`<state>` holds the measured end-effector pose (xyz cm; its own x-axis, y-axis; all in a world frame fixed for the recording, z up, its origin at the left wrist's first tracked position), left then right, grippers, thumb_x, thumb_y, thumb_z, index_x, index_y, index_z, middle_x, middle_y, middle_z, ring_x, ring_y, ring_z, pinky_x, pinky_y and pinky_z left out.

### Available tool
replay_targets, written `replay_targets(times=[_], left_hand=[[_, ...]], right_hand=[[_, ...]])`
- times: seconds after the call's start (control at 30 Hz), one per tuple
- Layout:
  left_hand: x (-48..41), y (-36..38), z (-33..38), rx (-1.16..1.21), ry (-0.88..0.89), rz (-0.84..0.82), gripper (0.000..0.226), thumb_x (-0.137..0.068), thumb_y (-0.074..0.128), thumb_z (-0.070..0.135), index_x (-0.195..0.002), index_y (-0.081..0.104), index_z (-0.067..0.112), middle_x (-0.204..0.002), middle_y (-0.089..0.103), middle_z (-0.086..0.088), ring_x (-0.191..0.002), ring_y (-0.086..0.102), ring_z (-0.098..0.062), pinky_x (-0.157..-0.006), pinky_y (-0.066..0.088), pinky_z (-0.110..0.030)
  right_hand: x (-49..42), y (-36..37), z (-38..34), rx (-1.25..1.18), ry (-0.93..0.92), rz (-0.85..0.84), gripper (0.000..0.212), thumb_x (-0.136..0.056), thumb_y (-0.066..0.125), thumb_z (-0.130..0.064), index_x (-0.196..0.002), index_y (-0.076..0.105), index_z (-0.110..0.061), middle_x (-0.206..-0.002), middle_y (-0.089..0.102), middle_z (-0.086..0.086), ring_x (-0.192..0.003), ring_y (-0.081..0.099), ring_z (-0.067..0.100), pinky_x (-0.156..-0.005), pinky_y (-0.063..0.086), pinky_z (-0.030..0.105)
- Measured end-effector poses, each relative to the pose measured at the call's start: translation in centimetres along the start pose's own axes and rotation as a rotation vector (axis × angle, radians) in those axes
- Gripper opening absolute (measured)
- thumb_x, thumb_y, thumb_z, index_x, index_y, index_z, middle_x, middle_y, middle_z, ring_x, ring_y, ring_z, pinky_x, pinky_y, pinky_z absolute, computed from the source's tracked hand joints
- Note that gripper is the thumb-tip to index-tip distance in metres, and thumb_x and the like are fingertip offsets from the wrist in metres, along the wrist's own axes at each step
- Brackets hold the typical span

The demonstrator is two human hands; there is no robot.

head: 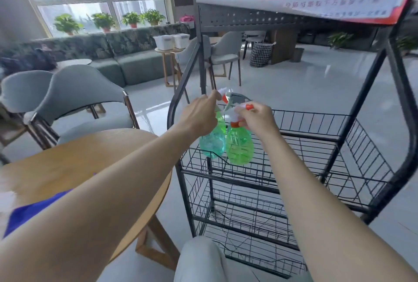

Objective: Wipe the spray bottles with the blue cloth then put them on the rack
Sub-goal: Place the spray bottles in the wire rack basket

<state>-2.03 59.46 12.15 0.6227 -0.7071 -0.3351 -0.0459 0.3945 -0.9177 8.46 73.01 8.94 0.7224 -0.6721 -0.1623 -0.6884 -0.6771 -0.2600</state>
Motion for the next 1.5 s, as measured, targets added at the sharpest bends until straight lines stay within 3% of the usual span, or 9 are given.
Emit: replay_targets(times=[0.23,0.33,0.47,0.63,0.73,0.8,1.07,1.33,1.5], left_hand=[[-0.2,0.6,-0.9,-0.061,0.042,0.032,0.053,-0.103,0.058,0.004,-0.151,0.047,0.024,-0.124,0.067,-0.007,-0.099,0.063,-0.027,-0.080,0.058,-0.044],[-0.6,-0.4,-0.2,-0.058,0.066,0.052,0.048,-0.108,0.056,0.015,-0.154,0.044,0.023,-0.124,0.065,-0.011,-0.096,0.062,-0.026,-0.067,0.050,-0.034],[-0.5,-2.9,0.4,-0.067,0.072,0.076,0.045,-0.107,0.057,0.023,-0.150,0.046,0.017,-0.130,0.062,-0.014,-0.108,0.063,-0.033,-0.074,0.047,-0.040],[1.8,-6.0,-0.2,-0.145,0.070,0.086,0.046,-0.103,0.062,0.028,-0.144,0.047,0.012,-0.130,0.061,-0.015,-0.112,0.065,-0.036,-0.087,0.056,-0.048],[4.6,-6.8,-1.5,-0.343,0.143,0.060,0.047,-0.104,0.057,0.023,-0.148,0.042,0.015,-0.127,0.061,-0.012,-0.110,0.068,-0.034,-0.085,0.059,-0.045],[6.1,-7.8,-2.8,-0.359,0.141,0.030,0.046,-0.104,0.054,0.019,-0.149,0.043,0.017,-0.127,0.063,-0.010,-0.108,0.070,-0.032,-0.085,0.061,-0.046],[14.3,-17.5,-14.4,-0.235,-0.234,0.129,0.030,-0.106,0.049,0.029,-0.133,0.053,0.015,-0.121,0.069,-0.011,-0.106,0.066,-0.039,-0.075,0.043,-0.040],[29.0,-23.8,-29.1,-0.201,-0.582,0.112,0.028,-0.103,0.052,0.027,-0.127,0.057,0.015,-0.121,0.067,-0.012,-0.106,0.065,-0.037,-0.087,0.056,-0.046],[38.9,-25.0,-35.8,-0.354,-0.706,0.045,0.031,-0.102,0.052,0.021,-0.132,0.057,0.014,-0.122,0.069,-0.014,-0.109,0.067,-0.038,-0.077,0.049,-0.042]], right_hand=[[-0.3,0.4,-1.1,0.334,-0.104,0.002,0.018,-0.093,0.069,-0.037,-0.103,0.076,-0.023,-0.094,0.075,-0.003,-0.091,0.069,0.021,-0.077,0.055,0.034],[0.1,0.9,-1.6,0.422,-0.125,0.036,0.017,-0.093,0.066,-0.034,-0.104,0.071,-0.023,-0.098,0.072,0.000,-0.093,0.066,0.025,-0.070,0.047,0.032],[1.0,1.6,-3.7,0.471,-0.161,0.050,0.024,-0.093,0.066,-0.026,-0.116,0.068,-0.020,-0.117,0.067,0.003,-0.105,0.063,0.026,-0.087,0.053,0.038],[2.8,3.2,-7.9,0.550,-0.246,0.077,0.021,-0.097,0.059,-0.025,-0.114,0.070,-0.019,-0.114,0.071,0.004,-0.106,0.066,0.030,-0.095,0.053,0.045],[4.0,5.0,-10.8,0.534,-0.294,0.090,0.013,-0.103,0.057,-0.019,-0.107,0.068,-0.021,-0.093,0.068,-0.004,-0.078,0.065,0.011,-0.066,0.049,0.025],[4.8,6.7,-12.6,0.505,-0.319,0.066,0.013,-0.103,0.057,-0.015,-0.106,0.069,-0.019,-0.093,0.066,-0.003,-0.076,0.063,0.012,-0.058,0.040,0.023],[9.4,18.5,-19.0,0.406,-0.428,-0.151,0.019,-0.099,0.056,-0.019,-0.108,0.073,-0.020,-0.101,0.068,-0.003,-0.100,0.064,0.022,-0.086,0.055,0.037],[18.1,36.0,-23.5,0.335,-0.530,-0.446,0.019,-0.099,0.061,-0.019,-0.113,0.074,-0.021,-0.094,0.065,-0.010,-0.100,0.065,0.021,-0.087,0.055,0.037],[24.5,46.3,-24.9,0.311,-0.567,-0.640,0.024,-0.100,0.057,-0.016,-0.119,0.072,-0.020,-0.104,0.065,-0.005,-0.102,0.065,0.024,-0.080,0.052,0.032]])
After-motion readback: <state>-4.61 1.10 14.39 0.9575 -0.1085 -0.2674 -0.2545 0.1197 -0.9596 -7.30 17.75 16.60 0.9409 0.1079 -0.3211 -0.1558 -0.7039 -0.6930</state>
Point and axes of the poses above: each hand's wrist, its own x-axis away from the middle knuckle, its own y-axis out of the palm, z = x × y, the point moved 4 cm from there along -x, towards the middle knuckle
